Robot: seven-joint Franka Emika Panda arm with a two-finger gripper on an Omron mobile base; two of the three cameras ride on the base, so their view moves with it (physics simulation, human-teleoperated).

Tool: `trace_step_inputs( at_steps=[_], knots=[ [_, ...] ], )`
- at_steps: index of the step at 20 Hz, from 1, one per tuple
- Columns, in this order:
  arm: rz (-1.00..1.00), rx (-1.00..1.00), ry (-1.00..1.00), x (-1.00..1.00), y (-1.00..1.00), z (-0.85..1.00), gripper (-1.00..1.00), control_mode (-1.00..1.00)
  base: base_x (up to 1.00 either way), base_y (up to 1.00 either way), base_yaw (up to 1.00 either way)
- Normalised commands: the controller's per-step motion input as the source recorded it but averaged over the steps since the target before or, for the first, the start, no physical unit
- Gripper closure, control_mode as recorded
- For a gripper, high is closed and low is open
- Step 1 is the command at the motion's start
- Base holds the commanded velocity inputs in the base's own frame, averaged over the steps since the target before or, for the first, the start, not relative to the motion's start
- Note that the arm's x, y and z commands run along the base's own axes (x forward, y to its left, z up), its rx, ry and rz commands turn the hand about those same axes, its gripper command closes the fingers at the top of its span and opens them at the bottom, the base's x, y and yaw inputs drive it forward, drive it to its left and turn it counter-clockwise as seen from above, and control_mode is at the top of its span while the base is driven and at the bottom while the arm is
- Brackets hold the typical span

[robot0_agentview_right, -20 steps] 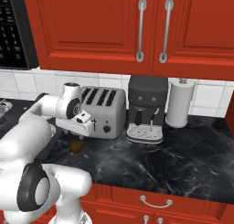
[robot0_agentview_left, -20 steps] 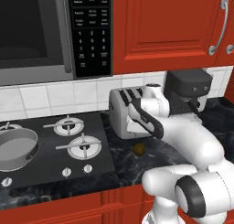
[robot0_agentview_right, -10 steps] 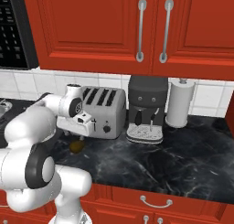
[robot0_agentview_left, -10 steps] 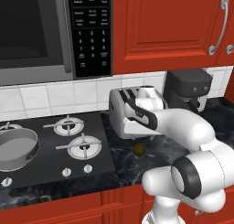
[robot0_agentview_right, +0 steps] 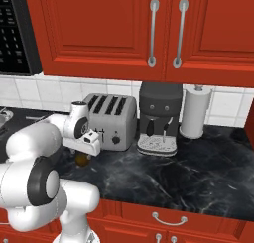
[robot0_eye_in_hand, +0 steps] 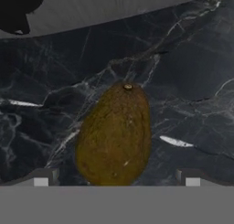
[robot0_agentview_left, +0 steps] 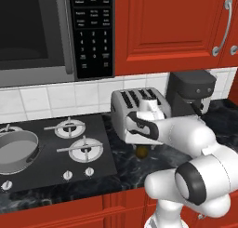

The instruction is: Put the squash and avocado in the pot. Retrieve the spatula and lightly stir the vegetables in the pot.

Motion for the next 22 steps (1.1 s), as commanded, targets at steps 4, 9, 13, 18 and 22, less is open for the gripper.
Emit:
trace_step_inputs(
  at_steps=[4, 9, 13, 18, 22],
  knots=[
    [0.00, 0.00, 0.00, -0.04, 0.00, -0.14, -1.00, -1.00, 0.00, 0.00, 0.00],
    [0.00, 0.00, 0.00, 0.00, 0.01, -0.26, -1.00, -1.00, 0.00, 0.00, 0.00],
    [0.00, 0.00, 0.00, 0.03, 0.05, -0.25, -1.00, -1.00, 0.00, 0.00, 0.00],
    [0.00, 0.00, 0.00, 0.00, 0.04, -0.13, -1.00, -1.00, 0.00, 0.00, 0.00],
    [0.00, 0.00, 0.00, 0.00, 0.00, 0.00, 1.00, -1.00, 0.00, 0.00, 0.00]
  ],
)
